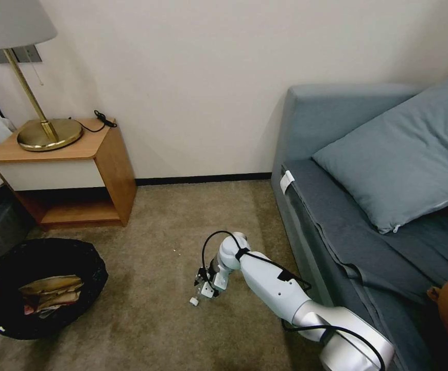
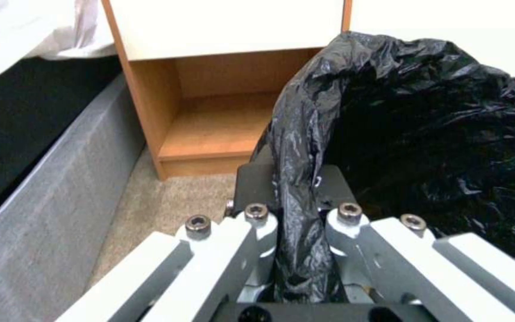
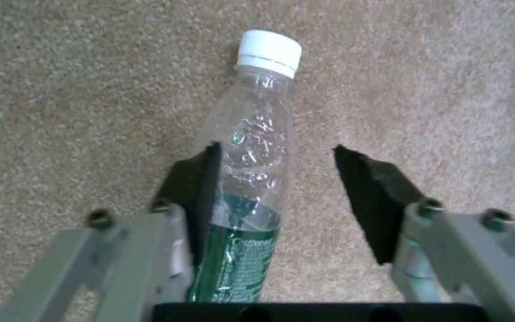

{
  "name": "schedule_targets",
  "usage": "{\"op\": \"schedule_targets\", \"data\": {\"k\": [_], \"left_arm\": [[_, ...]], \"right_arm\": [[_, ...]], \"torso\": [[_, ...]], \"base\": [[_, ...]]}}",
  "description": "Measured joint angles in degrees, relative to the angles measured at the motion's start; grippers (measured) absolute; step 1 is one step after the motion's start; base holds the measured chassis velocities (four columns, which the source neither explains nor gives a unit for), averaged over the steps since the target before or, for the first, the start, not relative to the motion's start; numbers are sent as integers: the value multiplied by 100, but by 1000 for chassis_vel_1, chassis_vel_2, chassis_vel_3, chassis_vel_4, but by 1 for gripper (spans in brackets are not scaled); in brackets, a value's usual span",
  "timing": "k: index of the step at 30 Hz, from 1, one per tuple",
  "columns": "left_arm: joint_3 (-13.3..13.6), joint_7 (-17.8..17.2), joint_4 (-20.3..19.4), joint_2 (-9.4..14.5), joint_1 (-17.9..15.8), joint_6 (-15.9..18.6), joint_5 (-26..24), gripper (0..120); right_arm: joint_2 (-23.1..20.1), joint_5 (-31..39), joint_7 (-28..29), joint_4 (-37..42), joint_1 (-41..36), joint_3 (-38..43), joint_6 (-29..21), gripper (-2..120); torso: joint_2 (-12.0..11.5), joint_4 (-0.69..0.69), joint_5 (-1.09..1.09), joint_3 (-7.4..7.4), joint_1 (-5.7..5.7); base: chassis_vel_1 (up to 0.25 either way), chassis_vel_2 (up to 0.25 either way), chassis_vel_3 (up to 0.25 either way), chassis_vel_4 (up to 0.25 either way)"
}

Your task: Pick up the trash bin, then pick up the garbage on the floor and place it into the trash bin.

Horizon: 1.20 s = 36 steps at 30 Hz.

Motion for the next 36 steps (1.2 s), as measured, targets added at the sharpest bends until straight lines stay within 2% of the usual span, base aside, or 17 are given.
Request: {"op": "schedule_targets", "data": {"k": [3, 5, 8, 10, 13, 29, 32, 34, 35, 36], "left_arm": [[6, -7, -75, -16, 13, 19, -35, 5], [29, -13, -190, -53, 17, 85, -53, 5], [43, -22, -247, -71, 14, 121, -59, 5], [74, -32, -305, -96, -4, 163, -65, 5], [101, -38, -342, -116, -12, 179, -71, 5], [272, -42, -413, -204, -47, 155, -72, 5], [298, -41, -404, -192, -63, 148, -81, 5], [360, -41, -358, -123, -126, 145, -123, 5], [360, -41, -358, -123, -126, 145, -123, 5], [367, -41, -345, -106, -136, 145, -139, 5]], "right_arm": [[18, -18, 2, -28, 4, 0, -17, 65], [68, -45, 4, -86, 29, -2, -41, 76], [88, -53, 2, -101, 41, -12, -55, 83], [125, -56, 5, -183, 73, -29, -76, 95], [171, -53, 60, -341, 99, -55, -116, 99], [373, -69, 522, -1171, 160, -244, -476, 100], [373, -66, 574, -1231, 168, -268, -518, 96], [373, -54, 631, -1330, 186, -265, -556, 84], [373, -54, 631, -1330, 186, -265, -556, 84], [373, -45, 671, -1374, 199, -263, -564, 79]], "torso": [[0, 0, 0, 0, 0], [0, 0, 0, 0, 0], [0, 0, 1, 0, 0], [0, 1, 0, 0, 0], [0, 0, 0, 0, 0], [-1, 0, 0, 0, 0], [-2, 0, 0, 0, 0], [-1, -2, -1, -1, 0], [-1, -2, -1, -1, 0], [0, -4, -1, -2, -1]], "base": [[0, 0, 0, 0], [0, 0, 0, 0], [0, 0, 0, 0], [0, 0, 0, 0], [0, 0, 0, 0], [0, 0, 0, 0], [0, 0, 0, 0], [0, 0, 0, 0], [0, 0, 0, 0], [0, 0, 0, 0]]}}
